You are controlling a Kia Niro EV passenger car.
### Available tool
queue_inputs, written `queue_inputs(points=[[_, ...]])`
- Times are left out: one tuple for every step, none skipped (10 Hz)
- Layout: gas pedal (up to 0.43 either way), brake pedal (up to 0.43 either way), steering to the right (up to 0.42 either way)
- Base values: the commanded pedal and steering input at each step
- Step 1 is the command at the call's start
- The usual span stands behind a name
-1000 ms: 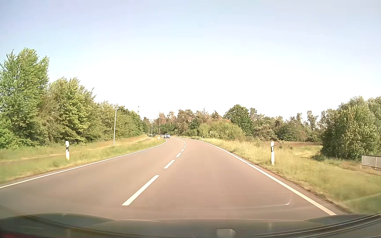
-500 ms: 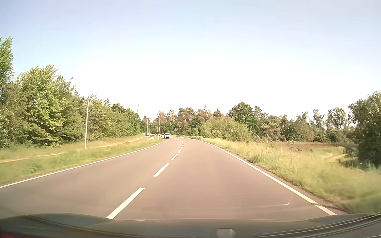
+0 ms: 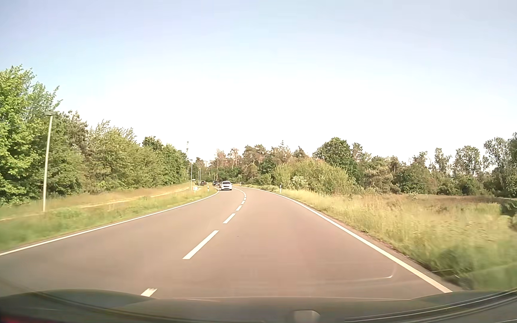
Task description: Follow the waypoints while adhering to traffic rules and regulations
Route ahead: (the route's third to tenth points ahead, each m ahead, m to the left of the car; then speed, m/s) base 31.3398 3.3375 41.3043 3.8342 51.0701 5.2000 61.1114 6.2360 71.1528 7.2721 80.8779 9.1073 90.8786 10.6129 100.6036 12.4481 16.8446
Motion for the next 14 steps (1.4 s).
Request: queue_inputs(points=[[0.079,0.024,-0.008],[0.079,0.024,-0.008],[0.079,0.024,-0.008],[0.079,0.024,-0.008],[0.079,0.024,-0.008],[0.079,0.024,-0.008],[0.079,0.024,-0.008],[0.079,0.024,-0.008],[0.079,0.024,-0.008],[0.079,0.024,-0.009],[0.079,0.024,-0.009],[0.079,0.024,-0.009],[0.079,0.024,-0.009],[0.079,0.030,-0.009]])
